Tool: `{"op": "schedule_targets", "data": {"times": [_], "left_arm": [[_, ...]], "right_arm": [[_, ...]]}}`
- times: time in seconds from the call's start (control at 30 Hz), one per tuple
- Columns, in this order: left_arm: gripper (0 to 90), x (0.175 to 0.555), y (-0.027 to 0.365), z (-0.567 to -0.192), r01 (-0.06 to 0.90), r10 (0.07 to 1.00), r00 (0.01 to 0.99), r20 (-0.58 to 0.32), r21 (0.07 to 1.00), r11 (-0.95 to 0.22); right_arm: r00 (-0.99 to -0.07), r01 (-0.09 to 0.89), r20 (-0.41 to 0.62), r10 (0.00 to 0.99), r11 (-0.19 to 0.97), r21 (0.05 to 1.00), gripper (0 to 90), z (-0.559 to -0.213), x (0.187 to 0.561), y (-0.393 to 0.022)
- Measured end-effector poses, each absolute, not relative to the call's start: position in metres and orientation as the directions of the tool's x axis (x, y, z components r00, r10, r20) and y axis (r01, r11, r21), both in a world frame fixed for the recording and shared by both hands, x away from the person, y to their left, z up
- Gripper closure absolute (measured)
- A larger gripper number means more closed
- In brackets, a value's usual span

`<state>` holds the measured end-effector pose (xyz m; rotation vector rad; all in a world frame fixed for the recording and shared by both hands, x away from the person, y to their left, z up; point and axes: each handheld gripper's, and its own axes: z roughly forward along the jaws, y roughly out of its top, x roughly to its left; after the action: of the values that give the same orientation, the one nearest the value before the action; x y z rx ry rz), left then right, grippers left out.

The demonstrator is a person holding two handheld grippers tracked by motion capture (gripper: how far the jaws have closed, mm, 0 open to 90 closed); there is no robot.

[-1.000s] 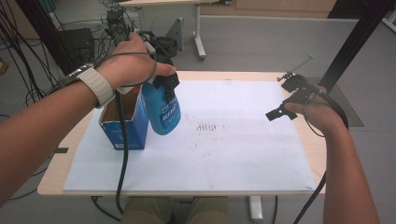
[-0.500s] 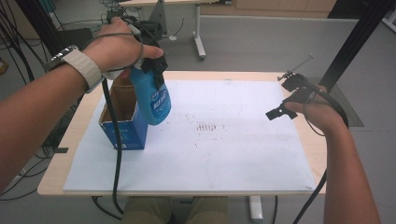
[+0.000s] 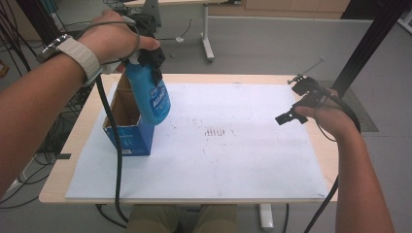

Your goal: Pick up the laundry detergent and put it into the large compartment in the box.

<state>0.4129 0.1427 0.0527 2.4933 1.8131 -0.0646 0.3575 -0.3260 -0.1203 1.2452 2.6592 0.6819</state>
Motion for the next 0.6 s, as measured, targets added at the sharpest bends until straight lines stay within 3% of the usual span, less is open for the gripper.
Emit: {"op": "schedule_targets", "data": {"times": [0.6], "left_arm": [[38.9,0.425,0.18,0.06,0.989,0.988,0.146,-0.056,0.028,-0.145]], "right_arm": [[-0.658,0.693,0.08,0.749,0.561,0.453,9.3,-0.124,0.363,-0.326]]}}
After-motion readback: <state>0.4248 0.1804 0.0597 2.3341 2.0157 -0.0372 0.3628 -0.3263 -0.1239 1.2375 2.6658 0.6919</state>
